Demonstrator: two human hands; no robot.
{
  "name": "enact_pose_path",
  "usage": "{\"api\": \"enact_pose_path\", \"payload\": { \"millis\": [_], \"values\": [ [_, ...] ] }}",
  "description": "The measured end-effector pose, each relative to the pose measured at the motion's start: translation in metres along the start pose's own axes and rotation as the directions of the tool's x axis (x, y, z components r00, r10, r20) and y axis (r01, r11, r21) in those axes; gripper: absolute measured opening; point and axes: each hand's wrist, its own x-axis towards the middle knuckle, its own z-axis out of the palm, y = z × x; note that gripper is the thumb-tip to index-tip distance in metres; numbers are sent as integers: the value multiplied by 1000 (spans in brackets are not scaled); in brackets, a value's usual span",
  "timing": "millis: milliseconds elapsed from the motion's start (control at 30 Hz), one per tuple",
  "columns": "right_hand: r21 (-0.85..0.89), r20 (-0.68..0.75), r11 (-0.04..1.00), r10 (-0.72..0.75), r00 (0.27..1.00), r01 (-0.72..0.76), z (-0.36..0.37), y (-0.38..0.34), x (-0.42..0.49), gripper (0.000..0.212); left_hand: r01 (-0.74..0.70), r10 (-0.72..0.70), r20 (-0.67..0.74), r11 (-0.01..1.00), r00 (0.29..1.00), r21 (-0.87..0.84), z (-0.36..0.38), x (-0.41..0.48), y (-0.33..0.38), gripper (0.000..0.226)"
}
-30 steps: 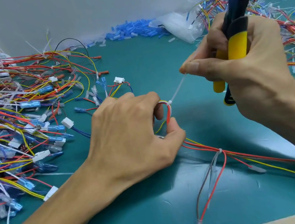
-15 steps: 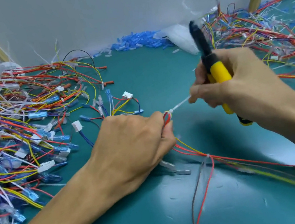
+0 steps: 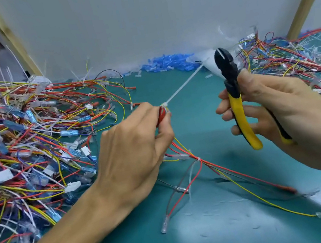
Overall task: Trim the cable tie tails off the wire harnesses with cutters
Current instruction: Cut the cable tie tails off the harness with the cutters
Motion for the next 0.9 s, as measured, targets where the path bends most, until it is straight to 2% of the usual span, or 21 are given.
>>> {"api": "enact_pose_path", "payload": {
  "millis": [133,267,433,600,900],
  "values": [
    [-219,66,976,13,998,2,5,0,-5,54,54,-55,-65,998,996,-11,3,-2,0,38],
    [-205,223,979,30,974,16,6,-2,-10,37,20,-19,-63,1000,998,4,1,-2,0,42],
    [-196,310,977,-23,950,88,9,-2,-13,32,-29,30,-38,999,999,26,1,-2,2,34],
    [-289,301,945,-62,952,153,12,-1,-15,28,-55,56,-39,998,998,9,1,-3,5,34],
    [-312,281,935,-81,956,171,20,-2,-20,24,-116,114,20,990,993,77,3,-6,4,39]
  ]
}}
